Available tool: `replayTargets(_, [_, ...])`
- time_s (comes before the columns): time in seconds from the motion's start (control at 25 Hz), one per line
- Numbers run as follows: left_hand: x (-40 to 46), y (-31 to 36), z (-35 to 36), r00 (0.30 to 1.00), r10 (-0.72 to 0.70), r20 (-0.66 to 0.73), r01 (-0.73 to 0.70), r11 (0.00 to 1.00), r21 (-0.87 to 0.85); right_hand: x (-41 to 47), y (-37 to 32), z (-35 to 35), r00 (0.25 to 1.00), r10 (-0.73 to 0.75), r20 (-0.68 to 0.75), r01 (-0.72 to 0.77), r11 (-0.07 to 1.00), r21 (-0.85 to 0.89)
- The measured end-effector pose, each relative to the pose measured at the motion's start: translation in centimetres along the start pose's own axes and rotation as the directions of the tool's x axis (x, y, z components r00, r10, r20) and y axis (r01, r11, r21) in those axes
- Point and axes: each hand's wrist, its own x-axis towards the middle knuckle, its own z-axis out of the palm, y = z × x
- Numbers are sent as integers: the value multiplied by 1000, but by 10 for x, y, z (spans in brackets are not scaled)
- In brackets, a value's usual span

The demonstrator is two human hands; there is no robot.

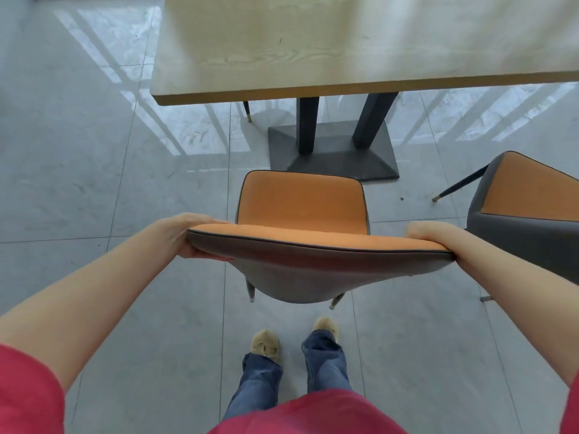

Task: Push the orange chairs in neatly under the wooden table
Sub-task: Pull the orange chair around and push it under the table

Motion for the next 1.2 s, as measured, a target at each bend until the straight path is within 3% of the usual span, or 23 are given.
replayTargets(0.12, [2,32,8,997,41,-60,-37,997,60,13,22,-23,999,-37,-20,36,999,-19])
replayTargets(0.44, [36,61,54,998,15,-62,-17,999,-43,56,58,-74,989,30,-147,2,978,209])
replayTargets(0.8, [73,25,78,992,-51,-113,44,997,-62,75,65,-24,988,86,-127,-30,919,393])
replayTargets(0.92, [68,11,91,980,-52,-193,61,997,44,68,62,-5,998,39,-54,-15,922,388])
replayTargets(1.04, [51,3,104,963,103,-250,-54,980,193,57,64,11,990,13,-143,50,902,429])
replayTargets(1.12, [34,2,110,953,221,-208,-110,891,441,44,63,16,976,-35,-217,126,896,426])
replayTargets(1.2, [13,2,121,937,322,-135,-146,713,686,28,58,21,944,-174,-281,260,916,305])
